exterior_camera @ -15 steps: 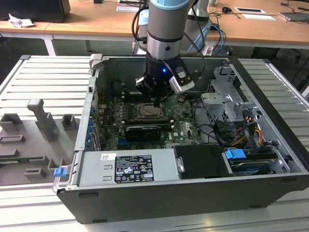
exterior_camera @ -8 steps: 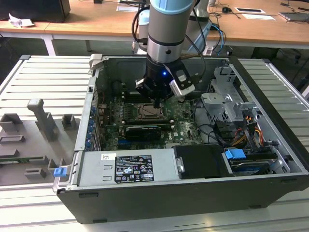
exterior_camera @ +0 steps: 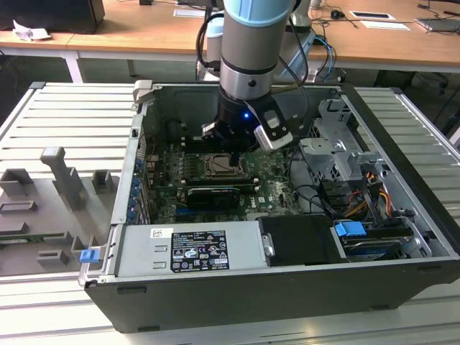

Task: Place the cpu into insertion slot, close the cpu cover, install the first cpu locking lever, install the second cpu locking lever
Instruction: 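Install the second cpu locking lever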

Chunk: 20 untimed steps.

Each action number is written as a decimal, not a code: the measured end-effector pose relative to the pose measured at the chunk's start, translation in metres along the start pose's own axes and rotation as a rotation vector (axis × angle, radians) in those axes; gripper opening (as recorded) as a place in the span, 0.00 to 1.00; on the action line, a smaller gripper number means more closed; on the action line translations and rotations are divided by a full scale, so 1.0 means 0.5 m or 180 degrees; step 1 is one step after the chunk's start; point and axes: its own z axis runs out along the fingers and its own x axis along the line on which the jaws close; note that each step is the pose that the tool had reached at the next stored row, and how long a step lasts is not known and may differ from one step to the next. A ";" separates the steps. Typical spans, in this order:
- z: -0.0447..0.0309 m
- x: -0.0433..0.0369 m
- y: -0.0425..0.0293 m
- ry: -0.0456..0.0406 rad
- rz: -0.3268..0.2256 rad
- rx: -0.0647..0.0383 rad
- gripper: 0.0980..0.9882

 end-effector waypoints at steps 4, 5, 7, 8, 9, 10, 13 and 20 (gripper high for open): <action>-0.002 0.001 -0.018 0.0000 0.0000 0.0000 0.01; -0.002 0.001 -0.020 0.0000 0.0001 0.0000 0.01; -0.003 0.001 -0.023 0.0000 0.0000 0.0000 0.01; -0.003 0.001 -0.024 0.0000 0.0000 0.0000 0.01; -0.003 0.001 -0.025 0.0000 0.0000 0.0000 0.01; -0.003 0.001 -0.026 0.0000 0.0000 0.0000 0.01; -0.003 0.001 -0.029 0.0001 -0.0005 0.0000 0.01; 0.005 0.021 -0.029 0.0008 -0.0078 -0.0039 0.01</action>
